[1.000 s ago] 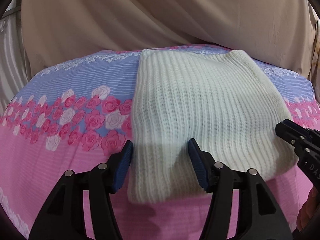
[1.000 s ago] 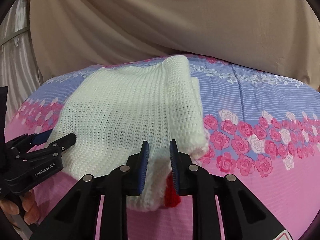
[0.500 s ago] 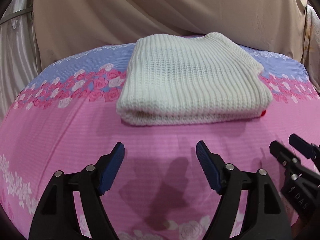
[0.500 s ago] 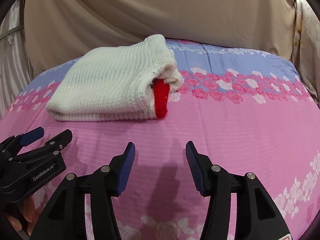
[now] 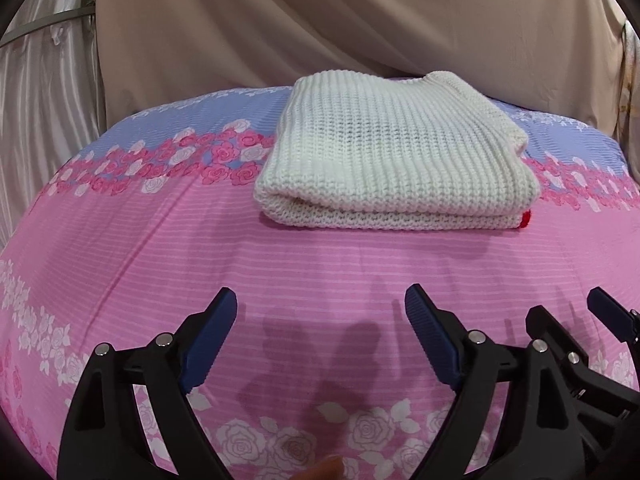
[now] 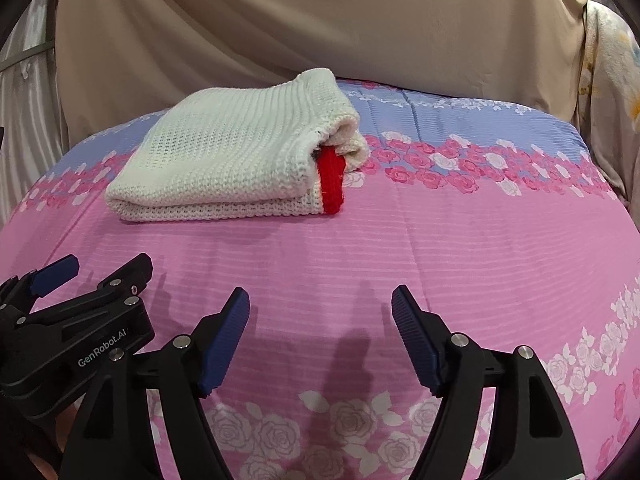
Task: Fold small clothes
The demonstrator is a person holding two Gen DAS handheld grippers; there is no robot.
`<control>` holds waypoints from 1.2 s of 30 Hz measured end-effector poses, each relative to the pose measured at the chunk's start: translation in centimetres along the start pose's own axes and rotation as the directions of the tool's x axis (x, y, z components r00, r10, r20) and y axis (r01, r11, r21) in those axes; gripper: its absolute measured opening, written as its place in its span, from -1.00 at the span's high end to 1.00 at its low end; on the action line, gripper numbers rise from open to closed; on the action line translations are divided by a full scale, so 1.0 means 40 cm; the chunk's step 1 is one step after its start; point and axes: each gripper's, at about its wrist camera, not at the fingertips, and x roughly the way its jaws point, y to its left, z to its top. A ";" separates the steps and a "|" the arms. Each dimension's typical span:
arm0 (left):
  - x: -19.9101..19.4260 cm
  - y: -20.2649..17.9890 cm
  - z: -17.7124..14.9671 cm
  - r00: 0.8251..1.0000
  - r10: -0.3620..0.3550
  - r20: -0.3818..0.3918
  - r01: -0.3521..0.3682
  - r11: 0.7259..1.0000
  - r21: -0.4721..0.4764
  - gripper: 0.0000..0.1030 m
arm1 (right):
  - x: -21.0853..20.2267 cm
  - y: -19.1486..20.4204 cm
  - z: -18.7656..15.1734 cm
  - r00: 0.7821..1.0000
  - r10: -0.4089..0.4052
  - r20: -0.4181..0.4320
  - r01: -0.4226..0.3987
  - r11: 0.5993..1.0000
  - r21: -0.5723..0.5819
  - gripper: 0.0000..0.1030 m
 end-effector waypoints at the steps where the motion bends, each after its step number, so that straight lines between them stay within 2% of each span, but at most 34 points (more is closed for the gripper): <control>1: 0.002 -0.001 -0.001 1.000 0.004 -0.003 -0.004 1.000 0.003 -0.62 | 0.001 0.001 0.000 1.000 -0.002 -0.002 0.002 1.000 0.000 -0.38; 14: 0.017 -0.009 -0.003 0.999 0.040 -0.028 -0.039 0.999 0.023 -0.62 | 0.022 0.001 0.001 0.999 -0.029 -0.028 0.029 1.000 0.001 -0.38; 17: 0.016 -0.016 -0.003 0.998 0.050 -0.024 -0.049 0.998 0.037 -0.61 | 0.023 0.020 0.002 0.990 -0.142 -0.025 0.141 0.990 -0.026 -0.43; 18: 0.017 -0.017 -0.003 0.998 0.058 -0.026 -0.056 0.998 0.040 -0.60 | 0.022 0.025 0.002 0.988 -0.156 -0.021 0.155 0.987 -0.034 -0.43; 36: 0.013 -0.017 -0.004 0.999 0.038 -0.018 -0.037 0.999 0.033 -0.60 | 0.005 0.011 -0.001 0.994 -0.110 0.008 0.110 0.994 -0.010 -0.43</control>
